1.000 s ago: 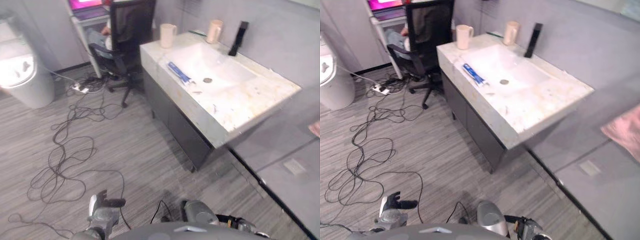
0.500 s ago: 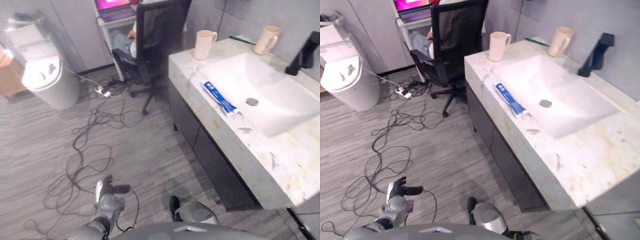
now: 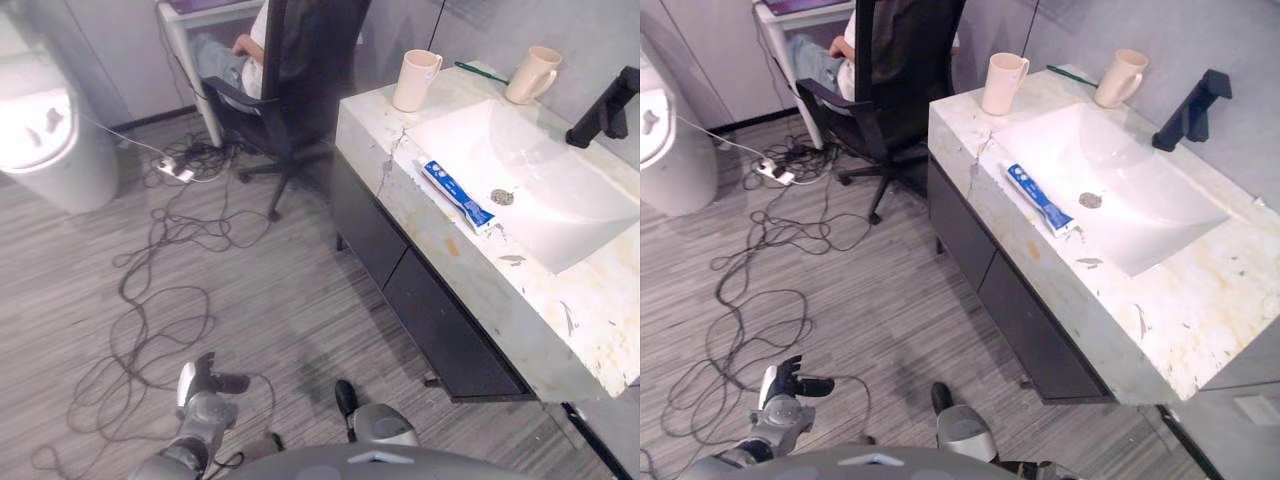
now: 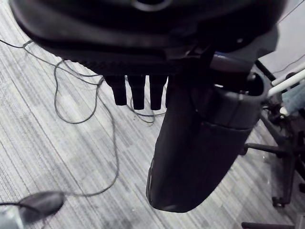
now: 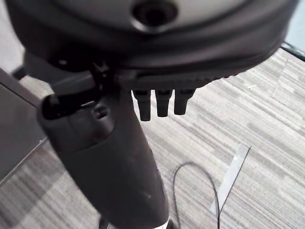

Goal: Organize the bathroom.

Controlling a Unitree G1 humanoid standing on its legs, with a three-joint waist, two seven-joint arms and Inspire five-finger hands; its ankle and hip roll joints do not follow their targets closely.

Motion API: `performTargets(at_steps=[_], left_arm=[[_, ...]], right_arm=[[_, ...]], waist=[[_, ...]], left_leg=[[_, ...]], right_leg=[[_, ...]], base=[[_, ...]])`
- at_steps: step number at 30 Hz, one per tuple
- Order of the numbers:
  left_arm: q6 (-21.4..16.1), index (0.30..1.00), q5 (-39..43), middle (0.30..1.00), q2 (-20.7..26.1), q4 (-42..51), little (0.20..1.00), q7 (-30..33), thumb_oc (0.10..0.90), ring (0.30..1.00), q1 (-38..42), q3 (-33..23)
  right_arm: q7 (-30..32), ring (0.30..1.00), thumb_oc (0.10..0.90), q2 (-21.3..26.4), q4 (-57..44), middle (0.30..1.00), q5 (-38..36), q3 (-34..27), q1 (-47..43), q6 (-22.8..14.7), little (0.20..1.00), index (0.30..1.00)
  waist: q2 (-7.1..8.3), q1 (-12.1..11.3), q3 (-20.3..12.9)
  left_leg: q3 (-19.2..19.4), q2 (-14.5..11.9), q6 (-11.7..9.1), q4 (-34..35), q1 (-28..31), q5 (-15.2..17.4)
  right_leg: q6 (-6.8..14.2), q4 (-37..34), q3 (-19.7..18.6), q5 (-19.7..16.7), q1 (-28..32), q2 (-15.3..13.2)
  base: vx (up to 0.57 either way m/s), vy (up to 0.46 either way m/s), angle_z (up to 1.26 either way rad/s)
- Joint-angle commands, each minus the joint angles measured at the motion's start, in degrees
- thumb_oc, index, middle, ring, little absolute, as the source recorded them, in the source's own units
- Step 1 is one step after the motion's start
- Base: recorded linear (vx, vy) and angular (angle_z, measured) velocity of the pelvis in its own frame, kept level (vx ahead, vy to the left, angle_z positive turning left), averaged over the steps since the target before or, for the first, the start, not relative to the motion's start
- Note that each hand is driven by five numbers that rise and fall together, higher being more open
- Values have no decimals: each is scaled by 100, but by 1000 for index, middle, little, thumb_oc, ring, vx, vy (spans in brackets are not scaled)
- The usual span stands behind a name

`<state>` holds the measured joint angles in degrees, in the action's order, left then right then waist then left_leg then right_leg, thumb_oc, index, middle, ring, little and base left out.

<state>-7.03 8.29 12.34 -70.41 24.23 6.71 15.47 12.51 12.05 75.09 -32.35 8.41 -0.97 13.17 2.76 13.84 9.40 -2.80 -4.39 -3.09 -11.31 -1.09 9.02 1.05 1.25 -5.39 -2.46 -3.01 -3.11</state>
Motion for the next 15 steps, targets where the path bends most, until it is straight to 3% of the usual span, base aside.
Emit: performTargets(at_steps=[1, 3, 4, 5, 7, 8, 9, 11, 12, 15], left_arm=[[-33, 900, -276, 900, 192, 87, 900, 12, 800, 900, 28, -55], [40, 900, -107, 900, 224, 68, 900, 53, 800, 900, -56, 50], [27, 900, 80, 900, 246, 25, 900, 99, 800, 900, -124, -15], [23, 900, 158, 900, 264, 5, 900, 108, 800, 900, -134, -64], [16, 900, 133, 900, 310, -58, 900, 74, 800, 900, -156, -164], [-47, 900, 263, 900, 328, -87, 900, 82, 800, 900, -186, -214], [-148, 900, 339, 900, 314, -103, 900, 117, 800, 900, -203, -249], [-164, 900, 397, 900, 291, -102, 900, 171, 800, 900, -207, -241], [-227, 900, 370, 900, 235, -25, 900, 337, 800, 900, -223, -204], [-390, 900, 265, 900, 181, 34, 900, 482, 800, 900, -225, -173]], right_arm=[[30, 900, 800, 276, -152, 900, -54, -48, -73, -74, 900, 900], [-175, 900, 800, 334, -193, 900, 347, -68, 26, -203, 900, 900], [-295, 900, 800, 362, -211, 900, 536, -101, 93, -319, 900, 900], [-369, 900, 800, 373, -204, 900, 713, -119, 98, -365, 900, 900], [-476, 900, 800, 373, -194, 900, 1045, -96, 77, -459, 900, 900], [-467, 900, 800, 328, -190, 900, 1308, -35, 21, -514, 900, 900], [-446, 900, 800, 293, -179, 900, 1443, 16, -28, -509, 900, 900], [-457, 900, 800, 283, -191, 900, 1504, 27, -41, -486, 900, 900], [-477, 900, 800, 275, -220, 900, 1466, 45, -33, -397, 900, 900], [-648, 900, 800, 254, -191, 900, 1467, -7, 80, -388, 900, 900]], waist=[[-580, 69, -139], [-785, 157, -25], [-808, 166, 18], [-808, 162, 31], [-771, 112, 29], [-650, 58, 2], [-479, -9, 3], [-387, -38, 13], [-301, -60, 87], [-307, 13, 116]], left_leg=[[27, -97, 189, 965, 451, -488], [210, -104, 315, 917, 388, -433], [343, -40, 405, 839, 366, -301], [404, -13, 430, 825, 375, -260], [622, 85, 459, 816, 413, -171], [938, 241, 378, 848, 470, -158], [1313, 470, 298, 894, 583, -76], [1524, 573, 256, 906, 681, 6], [1694, 689, 288, 910, 821, 144], [1617, 736, 329, 775, 942, 262]], right_leg=[[824, 1964, 543, 1070, -536, -46], [902, 3693, 465, 799, -1435, 46], [915, 4328, 439, 620, -1933, 51], [913, 4310, 490, 589, -2012, 34], [911, 3782, 674, 589, -1886, -17], [829, 2361, 1019, 714, -1334, -66], [816, 974, 1504, 513, -880, -89], [864, 441, 1894, 217, -875, -95], [891, 288, 2196, -160, -1101, -73], [772, 381, 1917, -162, -1123, 51]], base=[[342, 537, -99], [270, 466, -84], [265, 366, -102], [307, 281, -95], [317, 176, -116], [470, 188, -127], [456, 168, -93], [295, 67, -144], [290, 34, -178], [336, -9, -62]])
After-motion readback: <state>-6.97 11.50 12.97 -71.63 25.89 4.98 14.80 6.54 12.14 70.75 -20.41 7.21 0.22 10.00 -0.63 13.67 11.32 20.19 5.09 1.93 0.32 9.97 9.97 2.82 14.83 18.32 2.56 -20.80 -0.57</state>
